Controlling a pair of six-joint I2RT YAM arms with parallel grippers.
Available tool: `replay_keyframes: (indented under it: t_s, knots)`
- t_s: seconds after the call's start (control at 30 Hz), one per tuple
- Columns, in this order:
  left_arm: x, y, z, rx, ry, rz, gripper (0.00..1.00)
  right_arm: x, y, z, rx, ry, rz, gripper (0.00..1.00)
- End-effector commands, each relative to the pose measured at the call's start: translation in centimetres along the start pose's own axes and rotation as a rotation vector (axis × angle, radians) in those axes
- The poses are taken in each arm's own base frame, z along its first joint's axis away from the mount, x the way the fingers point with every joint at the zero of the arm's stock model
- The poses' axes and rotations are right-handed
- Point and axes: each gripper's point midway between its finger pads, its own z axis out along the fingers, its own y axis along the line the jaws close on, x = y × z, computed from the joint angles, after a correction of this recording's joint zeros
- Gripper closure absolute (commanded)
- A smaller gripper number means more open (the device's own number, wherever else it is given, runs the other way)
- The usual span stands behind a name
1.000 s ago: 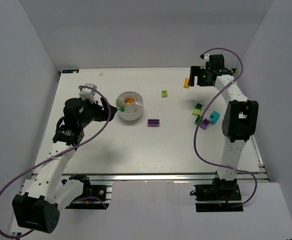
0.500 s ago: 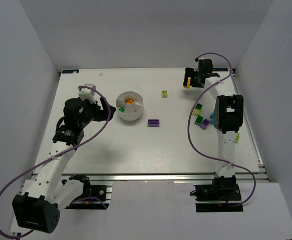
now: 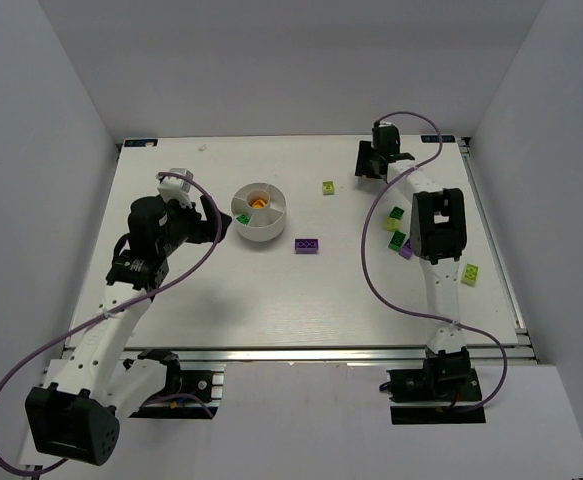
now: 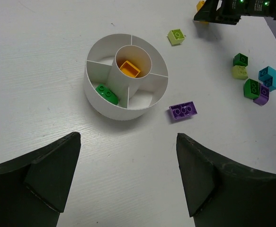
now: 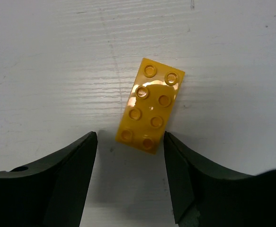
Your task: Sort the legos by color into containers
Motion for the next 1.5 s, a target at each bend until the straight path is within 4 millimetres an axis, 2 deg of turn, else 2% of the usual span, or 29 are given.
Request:
replay_keyframes:
  t_s: [0.0, 0.07, 0.13, 0.17, 0.2, 0.23, 0.27, 0.3, 0.33, 0.37, 0.4, 0.43, 0.47, 0.5, 0.53, 0.57, 0.63, 0.67, 0.7, 0.73, 0.77, 0.8, 0.83, 0.87, 0.9, 0.97, 1.1, 1.33, 1.47]
  knots:
    - [-0.3, 0.0, 0.0, 0.003, -0.015, 0.009, 0.08, -2.8, 0.3, -0.1, 0.060, -0.092, 0.005, 0.37]
    - [-0.4, -0.1, 0.1, 0.011, -0.018, 0.009, 0.08, -2.8, 0.1, -0.2, 0.067, -0.090, 0.010, 0.45]
    - [-0.1, -0.7, 0.2, 0.046, -0.010, 0.003, 0.08, -2.7, 0.2, -0.6, 0.059, -0.084, 0.009, 0.58]
    - [-0.3, -1.1, 0.4, 0.070, -0.019, -0.007, 0.08, -2.7, 0.6, -0.8, 0.033, -0.080, 0.010, 0.69]
    - [0.0, -2.1, 0.5, 0.128, -0.001, -0.014, 0.08, -3.4, 0.7, -1.5, 0.019, -0.092, 0.000, 0.75]
    - [0.5, -2.5, 0.9, 0.158, 0.022, -0.029, 0.08, -2.6, 0.5, -1.7, 0.006, -0.074, -0.007, 0.81]
    - [0.5, -3.1, 1.2, 0.194, 0.031, -0.052, 0.08, -2.7, 1.2, -2.2, -0.043, -0.081, -0.019, 0.93]
    - [0.7, -4.1, 1.2, 0.253, 0.048, -0.065, 0.08, -4.3, 1.5, -3.9, -0.071, -0.120, -0.051, 0.98]
    - [0.9, -4.4, 1.4, 0.276, 0.058, -0.079, 0.08, -5.1, 1.8, -4.6, -0.092, -0.161, -0.068, 1.00]
    - [0.9, -4.8, 1.8, 0.302, 0.064, -0.100, 0.08, -3.0, 1.7, -4.8, -0.107, -0.129, -0.088, 1.00]
    - [1.1, -5.4, 1.7, 0.339, 0.072, -0.103, 0.08, -4.4, 2.2, -6.9, -0.131, -0.174, -0.117, 1.00]
    - [0.9, -5.6, 1.8, 0.352, 0.067, -0.113, 0.08, -5.1, 2.3, -7.6, -0.147, -0.213, -0.120, 1.00]
    - [0.8, -5.8, 1.8, 0.364, 0.067, -0.117, 0.08, -3.7, 2.1, -8.0, -0.150, -0.190, -0.121, 1.00]
    - [0.7, -5.9, 1.8, 0.369, 0.062, -0.118, 0.08, -4.6, 2.4, -9.3, -0.160, -0.213, -0.125, 1.00]
    - [0.8, -6.0, 1.7, 0.374, 0.062, -0.120, 0.08, -4.4, 2.2, -9.6, -0.156, -0.206, -0.121, 0.98]
    - [0.8, -6.0, 1.7, 0.373, 0.059, -0.122, 0.08, -4.5, 2.2, -9.9, -0.155, -0.204, -0.121, 0.68]
    - [0.7, -6.0, 1.5, 0.371, 0.050, -0.118, 0.07, -4.5, 1.9, -9.7, -0.155, -0.186, -0.092, 0.52]
    - [0.9, -5.9, 1.5, 0.366, 0.051, -0.120, 0.07, -3.5, 2.2, -9.0, -0.185, -0.137, -0.038, 0.46]
    - [1.0, -5.8, 1.5, 0.363, 0.051, -0.122, 0.07, -5.2, 2.3, -8.9, -0.188, -0.155, 0.000, 0.44]
    - [1.1, -5.8, 1.5, 0.362, 0.053, -0.122, 0.07, -4.8, 1.9, -8.5, -0.176, -0.116, 0.041, 0.43]
    - [1.2, -5.7, 1.6, 0.355, 0.055, -0.125, 0.06, -3.9, 2.3, -7.0, -0.175, -0.079, 0.110, 0.39]
    - [1.4, -5.5, 1.8, 0.350, 0.062, -0.128, 0.06, -6.3, 2.3, -7.0, -0.166, -0.121, 0.152, 0.35]
    - [1.5, -5.5, 1.9, 0.348, 0.069, -0.132, 0.06, -5.8, 2.2, -6.5, -0.130, -0.091, 0.179, 0.32]
    - [1.7, -5.3, 2.0, 0.338, 0.073, -0.133, 0.06, -5.0, 1.8, -4.7, -0.086, -0.072, 0.217, 0.25]
    - [1.8, -5.1, 2.3, 0.334, 0.077, -0.135, 0.06, -6.9, 2.4, -5.0, -0.079, -0.105, 0.235, 0.20]
    - [2.1, -4.8, 2.5, 0.320, 0.085, -0.136, 0.07, -6.7, 2.1, -3.6, -0.040, -0.113, 0.276, 0.12]
    - [2.6, -4.4, 3.1, 0.304, 0.101, -0.143, 0.06, -7.7, 1.1, -3.1, 0.020, -0.197, 0.334, 0.11]
    - [3.1, -3.9, 3.5, 0.284, 0.118, -0.149, 0.06, -7.3, 0.5, -1.6, 0.100, -0.223, 0.358, 0.14]
    - [3.4, -3.8, 3.5, 0.277, 0.122, -0.152, 0.06, -6.4, -0.1, 0.1, 0.147, -0.229, 0.370, 0.16]
